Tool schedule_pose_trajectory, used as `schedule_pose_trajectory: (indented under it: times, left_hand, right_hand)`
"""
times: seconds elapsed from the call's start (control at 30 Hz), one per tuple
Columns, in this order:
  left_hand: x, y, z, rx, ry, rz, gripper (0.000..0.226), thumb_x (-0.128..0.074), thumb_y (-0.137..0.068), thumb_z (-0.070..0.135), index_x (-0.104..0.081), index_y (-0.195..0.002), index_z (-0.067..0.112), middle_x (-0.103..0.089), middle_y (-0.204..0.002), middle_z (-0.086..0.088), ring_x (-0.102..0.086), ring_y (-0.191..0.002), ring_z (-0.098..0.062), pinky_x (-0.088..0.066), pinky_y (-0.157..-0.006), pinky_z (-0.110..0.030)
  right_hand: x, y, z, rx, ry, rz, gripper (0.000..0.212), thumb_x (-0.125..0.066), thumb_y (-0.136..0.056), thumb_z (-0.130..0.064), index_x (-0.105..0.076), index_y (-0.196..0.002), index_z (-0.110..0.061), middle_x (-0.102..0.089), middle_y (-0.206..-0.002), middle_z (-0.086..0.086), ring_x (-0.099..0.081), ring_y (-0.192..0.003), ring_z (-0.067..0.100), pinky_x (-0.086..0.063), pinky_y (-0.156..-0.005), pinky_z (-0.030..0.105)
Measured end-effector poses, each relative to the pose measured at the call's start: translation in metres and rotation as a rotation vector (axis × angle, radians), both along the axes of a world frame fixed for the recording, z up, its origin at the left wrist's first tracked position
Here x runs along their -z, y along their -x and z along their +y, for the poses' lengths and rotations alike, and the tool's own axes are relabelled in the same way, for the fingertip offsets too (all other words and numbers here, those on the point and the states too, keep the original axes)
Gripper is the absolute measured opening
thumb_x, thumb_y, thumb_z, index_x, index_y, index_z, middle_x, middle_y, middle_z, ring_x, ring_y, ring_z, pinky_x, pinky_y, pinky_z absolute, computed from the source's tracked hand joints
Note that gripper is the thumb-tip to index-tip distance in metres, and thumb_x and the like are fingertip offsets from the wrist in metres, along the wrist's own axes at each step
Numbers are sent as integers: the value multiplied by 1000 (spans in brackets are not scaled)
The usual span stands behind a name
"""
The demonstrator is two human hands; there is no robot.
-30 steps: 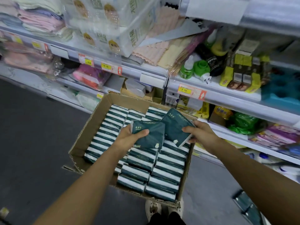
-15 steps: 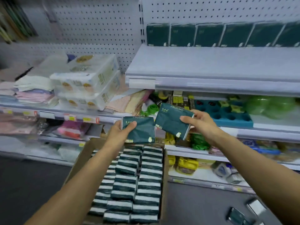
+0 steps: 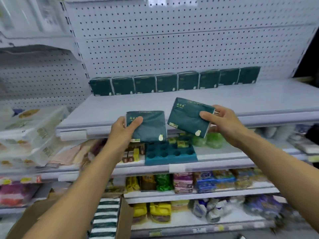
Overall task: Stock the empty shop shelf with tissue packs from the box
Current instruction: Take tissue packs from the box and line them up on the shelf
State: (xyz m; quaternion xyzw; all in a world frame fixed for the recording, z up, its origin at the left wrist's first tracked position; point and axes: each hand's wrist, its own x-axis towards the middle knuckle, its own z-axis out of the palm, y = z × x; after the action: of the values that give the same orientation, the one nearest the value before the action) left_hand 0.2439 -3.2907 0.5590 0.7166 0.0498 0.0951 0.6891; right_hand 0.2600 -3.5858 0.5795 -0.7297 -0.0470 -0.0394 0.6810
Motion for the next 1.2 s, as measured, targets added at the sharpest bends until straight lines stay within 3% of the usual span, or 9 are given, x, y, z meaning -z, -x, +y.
schedule_pose_trajectory:
  times: [0.1,0.23,0.4,0.5,0.7,0.83,0.93,1.03,1.2]
  left_hand:
    - [-13,-25,-73,45,-15,-43,30,-72,-87,37,-62,-108,17,-73,-106,-2,-70,-96,-18,-56,-89,-39]
    - [-22,-52,-146,86,-26,-70,33,-72,-86,38,-62,-108,17,-73,-104,-1,-70,-94,-15,-56,-90,-37]
    - [-38,-87,-195,31,60,-61,35,-74,-83,42,-62,-108,21,-74,-103,0,-71,-95,-19,-55,-91,-49]
    - [-41,-107,-213,33,66,-61,33,-74,-84,41,-61,-107,21,-73,-103,-1,-71,-94,-21,-57,-86,-51]
    - [-42,-171,-240,80,15,61,40,-75,-85,39,-58,-114,18,-69,-110,-6,-70,-95,-25,-60,-76,-51]
    - [-41,-222,-256,150,25,130,41,-73,-86,37,-57,-117,16,-68,-111,-6,-70,-95,-24,-62,-66,-43]
    - [-42,-256,-271,194,34,130,38,-72,-88,35,-59,-116,14,-68,-112,-7,-69,-97,-23,-61,-62,-40]
    - [-39,-286,-280,183,39,129,34,-72,-88,35,-59,-114,16,-69,-108,-5,-69,-97,-23,-62,-66,-43]
    - [-28,-324,-284,194,-38,154,33,-73,-86,38,-61,-111,19,-72,-105,-3,-70,-95,-20,-59,-84,-41]
  right_hand:
    - [-15,-14,-66,84,26,-46,21,-71,-86,-17,-64,-105,-11,-73,-96,8,-71,-75,16,-54,-58,32]
    - [-27,-38,-136,173,73,-82,29,-72,-86,-16,-60,-112,-9,-73,-94,9,-70,-68,13,-54,-51,30]
    - [-30,-78,-198,281,170,-144,33,-73,-85,-12,-56,-113,-11,-67,-102,12,-68,-77,22,-55,-47,30]
    - [-27,-102,-220,321,306,-199,34,-72,-86,-12,-57,-116,-19,-60,-109,10,-65,-81,26,-58,-51,33]
    - [-20,-163,-250,342,527,-257,36,-67,-90,-11,-59,-122,-24,-58,-116,2,-60,-81,20,-54,-56,24]
    - [-18,-211,-269,315,589,-282,35,-67,-89,-10,-63,-118,-29,-60,-116,-2,-58,-94,25,-58,-81,43]
    - [-18,-247,-277,306,625,-280,34,-66,-89,-8,-64,-115,-30,-58,-115,-4,-55,-98,20,-52,-92,41]
    - [-13,-276,-281,306,696,-282,39,-68,-86,-5,-63,-116,-30,-54,-116,-4,-53,-104,17,-45,-96,32]
    - [-4,-312,-283,305,733,-258,54,-79,-78,-12,-57,-125,-25,-46,-124,-2,-51,-103,19,-54,-88,38]
